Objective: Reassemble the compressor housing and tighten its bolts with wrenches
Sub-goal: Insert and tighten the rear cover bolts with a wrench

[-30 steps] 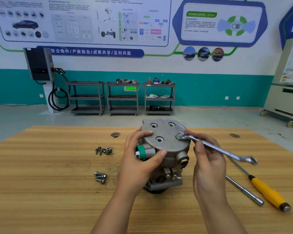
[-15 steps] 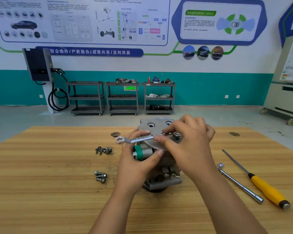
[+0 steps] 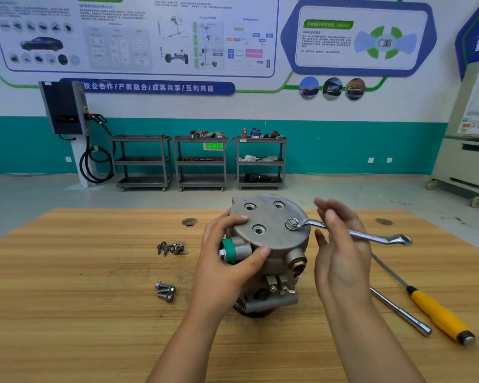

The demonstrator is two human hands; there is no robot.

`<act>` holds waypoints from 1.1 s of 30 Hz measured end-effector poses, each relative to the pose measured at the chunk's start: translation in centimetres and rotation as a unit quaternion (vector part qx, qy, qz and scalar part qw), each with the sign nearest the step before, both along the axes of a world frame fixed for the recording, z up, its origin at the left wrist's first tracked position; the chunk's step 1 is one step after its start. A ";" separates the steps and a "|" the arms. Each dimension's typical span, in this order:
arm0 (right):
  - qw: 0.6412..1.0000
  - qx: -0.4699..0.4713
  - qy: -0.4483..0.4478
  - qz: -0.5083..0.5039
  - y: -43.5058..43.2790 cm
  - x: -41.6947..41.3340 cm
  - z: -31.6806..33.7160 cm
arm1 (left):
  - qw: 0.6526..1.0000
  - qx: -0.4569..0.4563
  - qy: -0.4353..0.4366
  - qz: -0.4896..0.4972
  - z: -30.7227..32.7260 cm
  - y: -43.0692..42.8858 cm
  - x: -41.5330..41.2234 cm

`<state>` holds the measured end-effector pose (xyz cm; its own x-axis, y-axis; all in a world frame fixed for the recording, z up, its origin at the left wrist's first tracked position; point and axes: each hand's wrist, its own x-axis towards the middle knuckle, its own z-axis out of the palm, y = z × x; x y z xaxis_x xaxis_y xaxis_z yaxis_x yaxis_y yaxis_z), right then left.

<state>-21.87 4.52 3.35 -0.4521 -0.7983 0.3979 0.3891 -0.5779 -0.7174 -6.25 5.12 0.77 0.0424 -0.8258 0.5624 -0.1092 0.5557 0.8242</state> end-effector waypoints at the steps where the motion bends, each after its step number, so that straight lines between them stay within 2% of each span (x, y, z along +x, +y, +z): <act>1: 0.999 -0.039 -0.004 -0.013 0.8 0.2 -0.5 | 1.000 -0.001 -0.001 0.000 0.0 0.0 -0.1; 3: 0.993 -0.078 0.062 -0.058 2.4 0.5 -1.8 | 1.000 -0.008 0.004 0.001 0.0 -0.1 -0.3; 5: 0.968 -0.105 0.194 -0.121 3.7 0.8 -3.2 | 1.000 -0.018 0.009 0.010 0.0 0.0 -0.5; 7: 0.917 -0.133 0.330 -0.179 4.4 1.0 -4.2 | 1.000 -0.021 0.008 0.016 0.1 0.0 -0.6; 9: 0.865 -0.167 0.424 -0.212 4.5 1.4 -4.4 | 1.000 -0.021 0.008 0.009 0.2 0.0 -0.6; 14: 0.826 -0.176 0.473 -0.250 3.7 2.2 -0.7 | 0.999 -0.039 0.008 -0.015 0.4 0.1 -0.4; 21: 0.789 -0.014 0.569 -0.231 0.1 3.0 3.5 | 0.999 -0.033 0.006 0.021 0.3 0.0 -0.8; 24: 0.827 0.122 0.516 -0.186 -2.1 1.8 4.1 | 1.000 -0.016 0.007 0.018 0.1 0.1 -0.6; 27: 0.913 0.215 0.340 -0.075 -2.9 0.3 3.8 | 1.000 0.000 0.013 0.010 0.1 0.2 -0.4; 29: 0.966 0.191 0.175 0.010 -2.4 -0.3 3.0 | 1.000 0.004 0.015 0.008 0.2 0.2 -0.3; 33: 0.997 0.036 0.025 0.070 -0.4 -0.6 0.5 | 1.000 0.009 0.007 0.012 0.2 0.2 -0.6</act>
<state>-22.43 4.09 3.84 -0.3159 -0.8791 0.3570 0.4242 -0.4674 -0.7756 -6.80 5.30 1.01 0.0697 -0.8339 0.5475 -0.1106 0.5390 0.8350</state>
